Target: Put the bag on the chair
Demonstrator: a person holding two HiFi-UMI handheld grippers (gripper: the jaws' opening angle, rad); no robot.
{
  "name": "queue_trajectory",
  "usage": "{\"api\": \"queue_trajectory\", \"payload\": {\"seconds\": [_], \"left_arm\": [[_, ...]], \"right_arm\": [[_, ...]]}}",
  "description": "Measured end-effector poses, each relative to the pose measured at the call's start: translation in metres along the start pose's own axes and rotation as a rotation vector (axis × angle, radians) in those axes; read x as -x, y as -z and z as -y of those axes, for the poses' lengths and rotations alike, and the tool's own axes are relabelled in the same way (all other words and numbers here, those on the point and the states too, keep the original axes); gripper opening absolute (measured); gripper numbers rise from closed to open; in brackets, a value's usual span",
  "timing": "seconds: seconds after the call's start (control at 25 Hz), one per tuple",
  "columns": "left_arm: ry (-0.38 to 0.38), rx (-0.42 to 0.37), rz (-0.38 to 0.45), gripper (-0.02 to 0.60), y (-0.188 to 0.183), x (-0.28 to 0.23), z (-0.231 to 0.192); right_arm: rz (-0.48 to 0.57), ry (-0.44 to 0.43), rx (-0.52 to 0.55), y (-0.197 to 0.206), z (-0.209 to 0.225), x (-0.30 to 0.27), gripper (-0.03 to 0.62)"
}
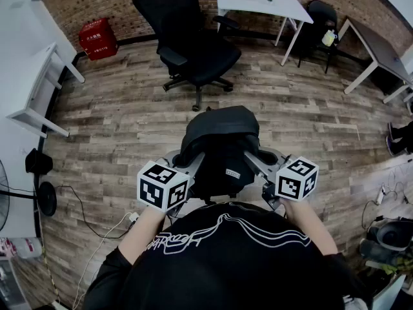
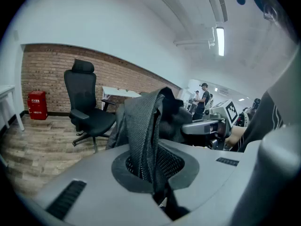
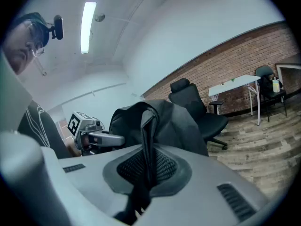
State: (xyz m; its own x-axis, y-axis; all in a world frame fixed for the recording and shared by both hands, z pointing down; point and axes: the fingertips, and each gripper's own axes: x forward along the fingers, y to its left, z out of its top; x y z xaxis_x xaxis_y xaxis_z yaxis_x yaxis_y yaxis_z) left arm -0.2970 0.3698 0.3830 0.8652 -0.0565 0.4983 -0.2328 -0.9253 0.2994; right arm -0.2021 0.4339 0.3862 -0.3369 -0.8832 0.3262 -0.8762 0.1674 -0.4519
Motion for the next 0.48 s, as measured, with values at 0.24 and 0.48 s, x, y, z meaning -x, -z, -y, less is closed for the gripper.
{"api": "queue_trajectory", "payload": {"seconds": [0.24, 0.48], "left_arm": [[0.008, -0.009, -0.009, 0.034, 0.011, 0.014, -0.011], [-0.005, -0.019, -0.017, 0.034, 0.007, 0.004, -0.015]], "right_arm": [[0.017, 0.012, -0.013, 0.011, -0.015, -0.012, 0.017], [0.018, 0.008, -0.045, 0.010, -0.003, -0.017, 0.017]]}}
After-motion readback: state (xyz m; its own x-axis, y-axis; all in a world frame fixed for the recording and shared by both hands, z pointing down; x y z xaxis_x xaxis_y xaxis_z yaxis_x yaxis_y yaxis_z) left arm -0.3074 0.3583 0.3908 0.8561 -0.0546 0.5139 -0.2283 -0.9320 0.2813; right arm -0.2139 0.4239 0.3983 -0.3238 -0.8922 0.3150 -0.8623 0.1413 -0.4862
